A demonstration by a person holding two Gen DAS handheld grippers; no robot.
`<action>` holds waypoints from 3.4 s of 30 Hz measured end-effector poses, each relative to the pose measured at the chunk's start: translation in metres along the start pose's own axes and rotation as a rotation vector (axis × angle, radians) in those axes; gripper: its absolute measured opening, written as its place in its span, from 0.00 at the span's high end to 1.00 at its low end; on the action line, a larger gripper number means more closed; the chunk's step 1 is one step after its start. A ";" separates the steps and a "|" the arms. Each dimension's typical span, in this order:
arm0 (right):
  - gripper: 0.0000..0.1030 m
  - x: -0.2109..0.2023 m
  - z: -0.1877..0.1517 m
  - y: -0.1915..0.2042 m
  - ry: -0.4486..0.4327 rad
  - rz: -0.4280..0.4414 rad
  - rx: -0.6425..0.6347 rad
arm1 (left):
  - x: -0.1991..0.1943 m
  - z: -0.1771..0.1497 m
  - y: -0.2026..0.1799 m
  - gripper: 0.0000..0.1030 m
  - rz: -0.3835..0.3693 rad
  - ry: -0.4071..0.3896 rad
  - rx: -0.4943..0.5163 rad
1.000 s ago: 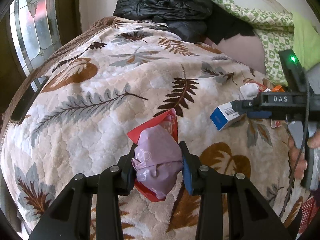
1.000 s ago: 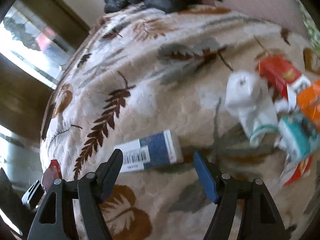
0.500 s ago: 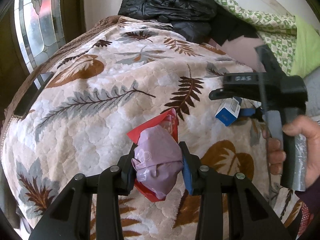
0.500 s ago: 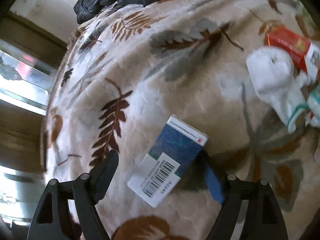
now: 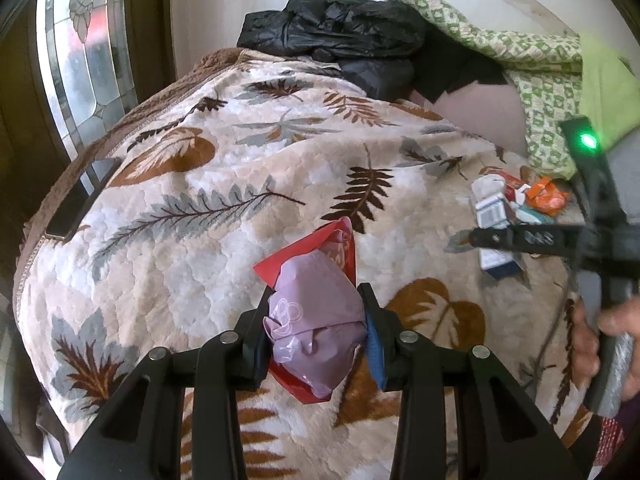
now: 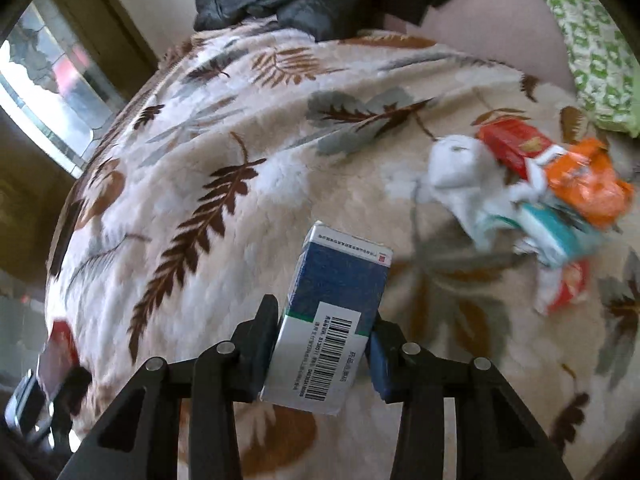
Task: Collect trash
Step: 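Carry the pink bag and medicine box toward the red basket with both tools, then open both tools over the red basket to drop the pink bag and medicine box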
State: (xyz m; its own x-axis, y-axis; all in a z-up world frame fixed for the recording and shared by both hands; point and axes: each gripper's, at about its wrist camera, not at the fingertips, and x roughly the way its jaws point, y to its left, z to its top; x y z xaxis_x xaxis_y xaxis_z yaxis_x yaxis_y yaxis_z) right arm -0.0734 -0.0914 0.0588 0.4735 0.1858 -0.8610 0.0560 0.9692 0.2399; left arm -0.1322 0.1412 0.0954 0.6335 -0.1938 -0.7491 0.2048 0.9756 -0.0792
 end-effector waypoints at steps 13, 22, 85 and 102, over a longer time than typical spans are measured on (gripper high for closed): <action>0.58 -0.101 -0.101 -0.040 -0.130 -0.015 0.027 | -0.058 -0.005 -0.058 0.64 -0.049 -0.070 0.140; 0.58 -0.154 -0.162 -0.069 -0.221 -0.068 0.080 | -0.088 -0.019 -0.116 0.64 -0.114 -0.101 0.287; 0.37 -0.330 -0.455 -0.362 -0.433 -0.553 0.975 | -0.126 -0.181 -0.612 0.31 -0.937 0.265 0.998; 0.32 -0.325 -0.413 -0.330 -0.460 -0.518 0.886 | -0.121 -0.121 -0.524 0.25 -0.706 0.087 0.885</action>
State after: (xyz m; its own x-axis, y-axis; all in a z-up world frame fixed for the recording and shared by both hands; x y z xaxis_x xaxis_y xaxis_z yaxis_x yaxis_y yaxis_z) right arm -0.6085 -0.4050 0.0746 0.4805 -0.4611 -0.7460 0.8585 0.4209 0.2929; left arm -0.4058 -0.3337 0.1479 0.1203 -0.6299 -0.7673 0.9728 0.2288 -0.0354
